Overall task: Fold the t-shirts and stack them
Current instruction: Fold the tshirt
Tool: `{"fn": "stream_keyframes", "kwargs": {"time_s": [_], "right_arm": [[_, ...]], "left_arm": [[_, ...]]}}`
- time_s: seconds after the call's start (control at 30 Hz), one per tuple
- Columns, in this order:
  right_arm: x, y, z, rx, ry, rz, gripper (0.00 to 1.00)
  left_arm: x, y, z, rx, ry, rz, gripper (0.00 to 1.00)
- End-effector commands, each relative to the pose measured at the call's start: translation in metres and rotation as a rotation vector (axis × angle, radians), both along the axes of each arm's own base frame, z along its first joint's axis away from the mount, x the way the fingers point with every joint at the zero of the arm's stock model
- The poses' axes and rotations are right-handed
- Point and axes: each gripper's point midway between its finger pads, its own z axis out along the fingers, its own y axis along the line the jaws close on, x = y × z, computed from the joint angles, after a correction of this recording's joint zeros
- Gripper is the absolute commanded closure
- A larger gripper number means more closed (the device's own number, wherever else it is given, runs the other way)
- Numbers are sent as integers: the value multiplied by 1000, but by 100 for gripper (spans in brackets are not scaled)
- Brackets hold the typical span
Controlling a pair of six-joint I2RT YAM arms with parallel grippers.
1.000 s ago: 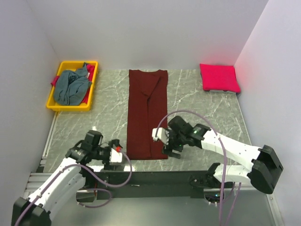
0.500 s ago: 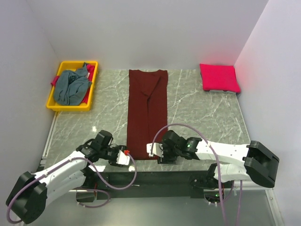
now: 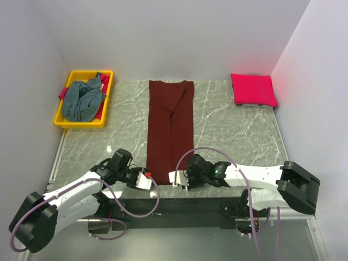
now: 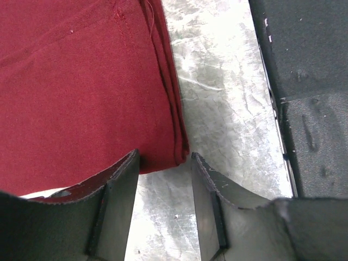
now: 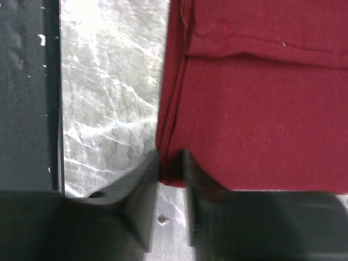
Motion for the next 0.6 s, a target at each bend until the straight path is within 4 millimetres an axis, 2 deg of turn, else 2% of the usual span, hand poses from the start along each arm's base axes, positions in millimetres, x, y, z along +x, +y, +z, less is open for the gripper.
{"fn": "stream_keyframes", "kwargs": {"time_s": [0.0,0.1,0.13,0.17,0.2,0.23,0.33,0.47,0.57], "right_arm": [[-2,-5,-11,-57,1,28,72],[-3,-9,-14,-83,6,29,87],[-4,-10,-15,-85,5,29,90],[-3,-10,-14,-85,4,27,99],[-3,-9,-12,-78,6,19,100],[-5,-10,-11,-81,13,15,100],[-8,-5,1,-53,39,-6,100],[-11,3,29,31,55,-41,100],[-12,4,39,54,70,-67,100]], "left_arm": [[7,-4,6,2,-39,-19,52],[6,-2,3,14,-30,-28,59],[5,-2,3,17,-26,-29,67],[5,-1,3,21,-25,-30,72],[5,-1,4,19,-28,-31,77],[3,-1,4,22,-21,-34,86],[1,-3,14,-6,-31,-43,99],[-19,1,21,-4,-10,-101,99],[-16,-3,37,-32,2,-55,100]]}}
